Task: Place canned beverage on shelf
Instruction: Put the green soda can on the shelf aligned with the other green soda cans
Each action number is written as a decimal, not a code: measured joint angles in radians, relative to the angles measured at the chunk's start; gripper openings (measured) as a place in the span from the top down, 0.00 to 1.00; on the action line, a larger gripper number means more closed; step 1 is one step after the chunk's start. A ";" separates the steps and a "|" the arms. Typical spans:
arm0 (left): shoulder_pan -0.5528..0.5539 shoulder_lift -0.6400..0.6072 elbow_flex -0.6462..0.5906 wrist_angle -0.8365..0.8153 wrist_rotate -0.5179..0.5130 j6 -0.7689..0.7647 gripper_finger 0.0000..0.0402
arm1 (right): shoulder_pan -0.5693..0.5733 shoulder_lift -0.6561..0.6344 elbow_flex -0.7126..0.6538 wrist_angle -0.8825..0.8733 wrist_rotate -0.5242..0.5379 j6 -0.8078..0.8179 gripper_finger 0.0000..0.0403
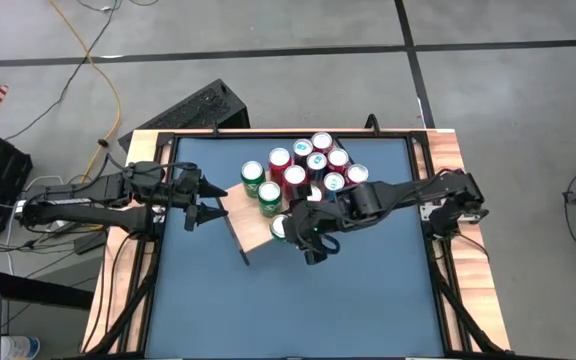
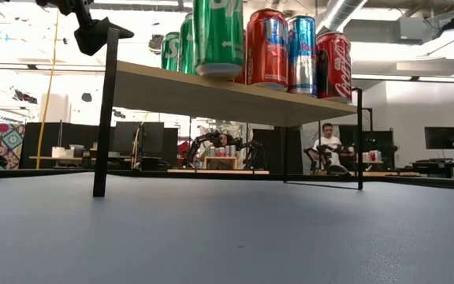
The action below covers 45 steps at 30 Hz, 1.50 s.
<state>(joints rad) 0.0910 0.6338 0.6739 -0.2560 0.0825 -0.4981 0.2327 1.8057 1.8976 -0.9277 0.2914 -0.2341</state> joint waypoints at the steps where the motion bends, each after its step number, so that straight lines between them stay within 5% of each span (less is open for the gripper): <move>1: 0.000 0.000 0.000 0.000 0.002 0.002 0.15 | -0.010 0.000 -0.004 0.001 -0.007 0.000 0.38; 15: 0.000 0.000 0.000 -0.001 0.010 0.008 0.15 | -0.105 -0.009 -0.006 0.004 -0.131 -0.056 0.38; 45: 0.000 0.000 0.000 0.000 0.012 0.008 0.15 | -0.163 -0.003 -0.007 0.021 -0.212 -0.002 0.35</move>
<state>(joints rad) 0.0910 0.6338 0.6739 -0.2563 0.0944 -0.4900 0.0692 1.8027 1.8908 -0.9062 0.0799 -0.2363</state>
